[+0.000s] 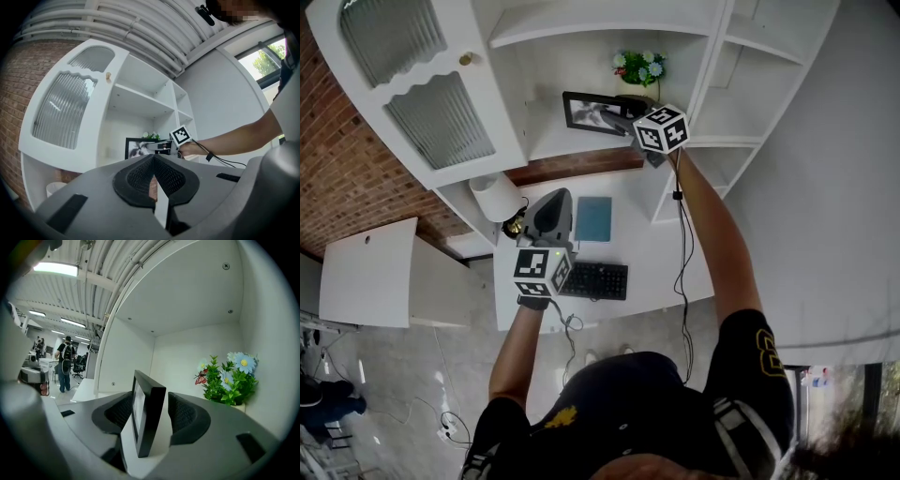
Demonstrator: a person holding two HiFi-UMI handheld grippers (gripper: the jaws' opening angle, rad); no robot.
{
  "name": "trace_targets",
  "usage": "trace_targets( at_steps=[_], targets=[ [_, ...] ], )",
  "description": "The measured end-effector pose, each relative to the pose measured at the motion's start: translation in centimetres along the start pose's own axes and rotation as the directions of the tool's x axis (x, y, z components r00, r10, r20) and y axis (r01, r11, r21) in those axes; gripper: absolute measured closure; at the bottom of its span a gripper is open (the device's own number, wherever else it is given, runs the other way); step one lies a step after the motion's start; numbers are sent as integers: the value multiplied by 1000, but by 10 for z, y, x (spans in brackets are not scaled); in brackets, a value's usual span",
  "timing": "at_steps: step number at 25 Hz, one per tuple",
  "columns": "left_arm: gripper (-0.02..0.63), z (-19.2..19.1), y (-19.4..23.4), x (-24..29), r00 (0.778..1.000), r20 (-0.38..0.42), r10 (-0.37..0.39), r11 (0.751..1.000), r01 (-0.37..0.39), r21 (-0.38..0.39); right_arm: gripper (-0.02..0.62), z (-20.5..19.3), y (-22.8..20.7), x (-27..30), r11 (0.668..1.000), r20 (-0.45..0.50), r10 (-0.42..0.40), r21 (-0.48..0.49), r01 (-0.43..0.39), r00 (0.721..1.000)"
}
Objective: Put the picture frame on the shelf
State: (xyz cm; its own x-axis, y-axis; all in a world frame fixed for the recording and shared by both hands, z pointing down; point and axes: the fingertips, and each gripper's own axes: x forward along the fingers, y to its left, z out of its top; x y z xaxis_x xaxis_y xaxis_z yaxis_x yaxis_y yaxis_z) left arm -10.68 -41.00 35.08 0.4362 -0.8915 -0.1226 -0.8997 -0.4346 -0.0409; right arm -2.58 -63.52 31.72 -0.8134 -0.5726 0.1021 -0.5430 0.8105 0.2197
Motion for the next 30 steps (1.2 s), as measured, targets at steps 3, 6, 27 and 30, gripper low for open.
trace_targets(
  at_steps=[3, 6, 27, 30],
  targets=[
    [588, -2, -3, -1, 1000, -1, -5, 1000, 5, -2, 382, 0, 0, -4, 1000, 2, -4, 7, 4, 1000],
    [588, -3, -6, -2, 1000, -2, -8, 1000, 8, -3, 362, 0, 1, -7, 999, 12, -12, 31, 11, 1000],
    [588, 8, -19, -14, 1000, 10, -8, 1000, 8, 29, 342, 0, 0, -29, 993, 45, -73, 95, 69, 996],
    [588, 9, -20, -15, 1000, 11, -9, 1000, 9, 29, 342, 2, 1, -30, 993, 42, -77, 91, 73, 996]
  ],
)
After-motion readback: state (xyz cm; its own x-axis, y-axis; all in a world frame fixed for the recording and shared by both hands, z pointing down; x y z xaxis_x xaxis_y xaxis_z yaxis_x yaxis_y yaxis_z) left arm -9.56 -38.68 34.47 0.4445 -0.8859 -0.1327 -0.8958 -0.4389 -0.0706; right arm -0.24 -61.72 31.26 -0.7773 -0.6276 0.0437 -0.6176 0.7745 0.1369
